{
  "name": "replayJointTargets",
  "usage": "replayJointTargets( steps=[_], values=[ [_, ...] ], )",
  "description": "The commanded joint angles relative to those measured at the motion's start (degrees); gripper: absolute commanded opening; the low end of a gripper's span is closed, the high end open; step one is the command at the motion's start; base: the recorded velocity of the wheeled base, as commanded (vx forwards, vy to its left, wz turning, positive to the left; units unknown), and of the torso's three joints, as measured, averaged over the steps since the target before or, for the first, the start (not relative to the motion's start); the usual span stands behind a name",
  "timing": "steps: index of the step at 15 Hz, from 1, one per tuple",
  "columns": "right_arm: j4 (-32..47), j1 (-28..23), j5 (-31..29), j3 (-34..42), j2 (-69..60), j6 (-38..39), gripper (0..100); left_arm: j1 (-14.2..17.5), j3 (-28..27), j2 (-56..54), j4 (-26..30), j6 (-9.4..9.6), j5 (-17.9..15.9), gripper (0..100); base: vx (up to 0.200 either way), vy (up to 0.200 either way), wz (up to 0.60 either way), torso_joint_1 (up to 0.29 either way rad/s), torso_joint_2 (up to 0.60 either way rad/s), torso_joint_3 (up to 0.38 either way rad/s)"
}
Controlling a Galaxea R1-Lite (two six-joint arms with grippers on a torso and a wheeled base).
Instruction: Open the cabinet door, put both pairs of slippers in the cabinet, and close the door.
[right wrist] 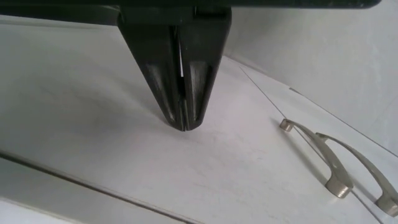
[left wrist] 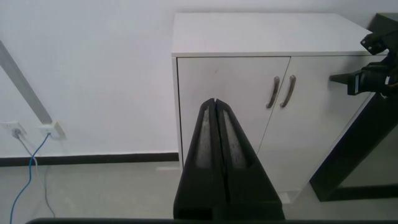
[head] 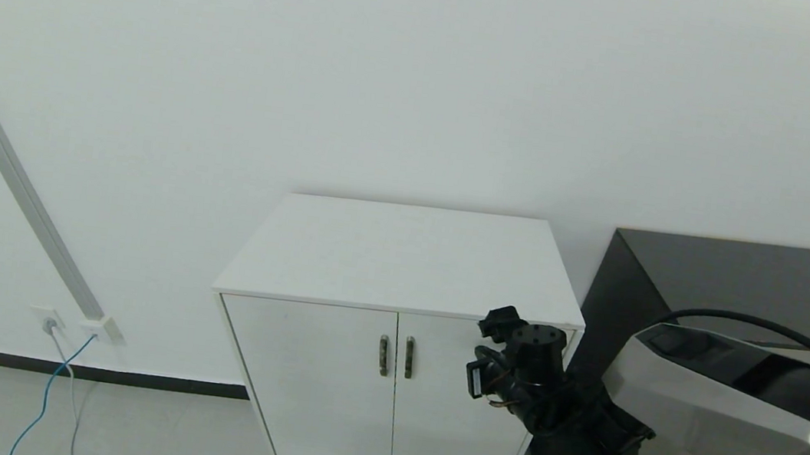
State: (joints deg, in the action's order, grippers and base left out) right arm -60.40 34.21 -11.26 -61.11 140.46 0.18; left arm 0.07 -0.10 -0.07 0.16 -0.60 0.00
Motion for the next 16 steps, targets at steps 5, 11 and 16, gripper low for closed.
replayJointTargets(
  steps=[5, 11, 16],
  values=[
    [-12.46, 2.09, 0.01, 16.99, -7.31, -0.09, 0, 0.01, 0.01, 0.07, 0.02, -0.02, 0.00, 0, 0.000, 0.000, 0.00, 0.000, 0.00, 0.000],
    [-20.98, -0.37, 0.01, 29.03, -12.05, -0.01, 0, 0.01, 0.01, 0.07, 0.02, -0.02, 0.00, 0, 0.000, 0.000, 0.00, 0.000, 0.00, 0.000],
    [-21.77, -4.15, -0.07, 39.23, -20.67, -0.01, 0, 0.01, 0.01, 0.07, 0.02, -0.02, 0.00, 0, 0.000, 0.000, 0.00, 0.000, 0.00, 0.000]
  ],
)
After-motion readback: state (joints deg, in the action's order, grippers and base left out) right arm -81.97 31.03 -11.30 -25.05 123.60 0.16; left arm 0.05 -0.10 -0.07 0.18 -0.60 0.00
